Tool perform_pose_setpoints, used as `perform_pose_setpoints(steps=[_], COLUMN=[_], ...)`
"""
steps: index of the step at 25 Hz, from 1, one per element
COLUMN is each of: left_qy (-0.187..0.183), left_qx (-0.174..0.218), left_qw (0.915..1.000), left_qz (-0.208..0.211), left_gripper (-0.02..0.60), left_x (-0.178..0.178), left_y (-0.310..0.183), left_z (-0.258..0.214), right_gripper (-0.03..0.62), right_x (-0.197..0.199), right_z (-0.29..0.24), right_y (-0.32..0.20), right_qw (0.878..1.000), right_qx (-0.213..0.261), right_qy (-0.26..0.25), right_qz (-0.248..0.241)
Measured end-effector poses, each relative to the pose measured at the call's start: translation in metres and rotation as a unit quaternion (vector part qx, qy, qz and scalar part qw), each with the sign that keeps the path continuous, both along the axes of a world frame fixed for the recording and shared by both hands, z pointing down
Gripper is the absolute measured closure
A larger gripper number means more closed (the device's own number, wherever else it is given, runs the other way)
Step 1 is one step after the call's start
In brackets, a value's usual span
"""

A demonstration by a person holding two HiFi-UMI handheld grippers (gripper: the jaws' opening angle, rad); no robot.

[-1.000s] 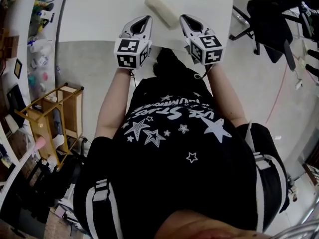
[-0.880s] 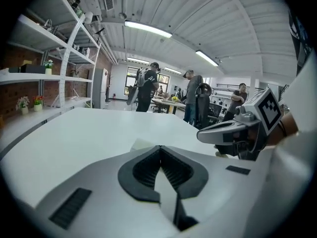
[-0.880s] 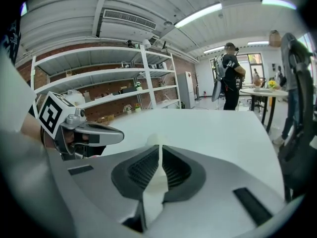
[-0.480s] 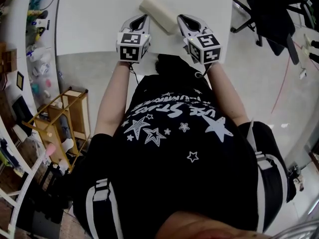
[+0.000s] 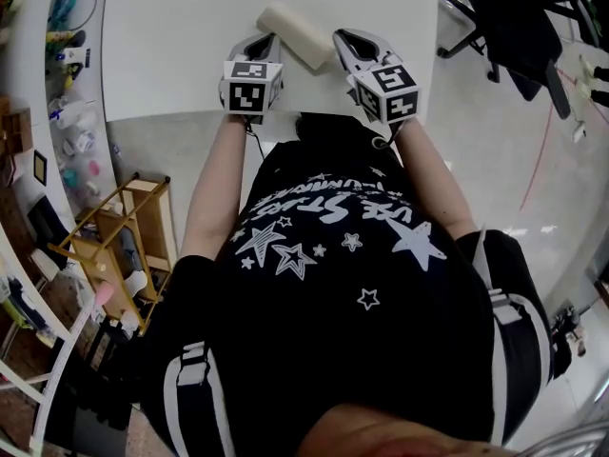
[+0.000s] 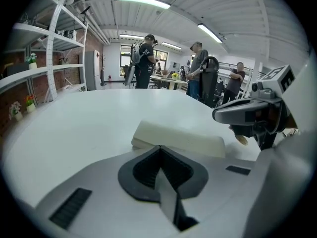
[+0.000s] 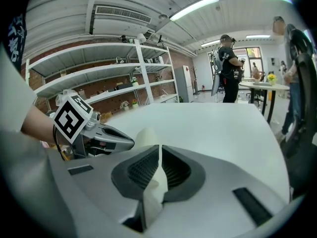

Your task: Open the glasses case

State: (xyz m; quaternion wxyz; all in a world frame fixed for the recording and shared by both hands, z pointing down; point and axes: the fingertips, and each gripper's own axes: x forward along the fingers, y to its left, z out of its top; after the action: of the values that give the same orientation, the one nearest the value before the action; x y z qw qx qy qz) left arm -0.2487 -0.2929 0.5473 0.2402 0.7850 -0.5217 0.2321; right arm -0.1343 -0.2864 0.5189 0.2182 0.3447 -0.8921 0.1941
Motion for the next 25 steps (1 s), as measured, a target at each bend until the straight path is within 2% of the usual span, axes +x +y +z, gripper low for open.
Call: perform_pose_setpoints(steps=[8, 13, 17, 25], left_qy=[0.004, -0.009, -0.006, -0.002], left_qx=[-0.003, -0.013, -0.009, -0.021], left_qw=[1.0, 0.9999, 0.9999, 0.9998], left_qz=[-0.004, 0.0, -0.002, 0.0], left_gripper=[0.569, 0.569, 0.569, 0.569], left_x=[-0.001, -0.001, 0.0, -0.001], left_y=[-0.002, 0.002, 0.0, 0.002], left_z=[-0.002, 0.006, 0.004, 0.006], right_gripper=[0.582, 0.453, 0.33, 0.312], right_x=[-0.015, -0.027, -0.035, -0.042], right_z=[0.006, 0.014, 0.022, 0.038], right_y=[0.016, 0.032, 0.04, 0.043], right_qw=[0.998, 0.993, 0.989, 0.973], right_qx=[0.0, 0.005, 0.013, 0.074], right_qy=[0.019, 0.033, 0.06, 0.164], right_qz=[-0.062, -0.113, -0.134, -0.146])
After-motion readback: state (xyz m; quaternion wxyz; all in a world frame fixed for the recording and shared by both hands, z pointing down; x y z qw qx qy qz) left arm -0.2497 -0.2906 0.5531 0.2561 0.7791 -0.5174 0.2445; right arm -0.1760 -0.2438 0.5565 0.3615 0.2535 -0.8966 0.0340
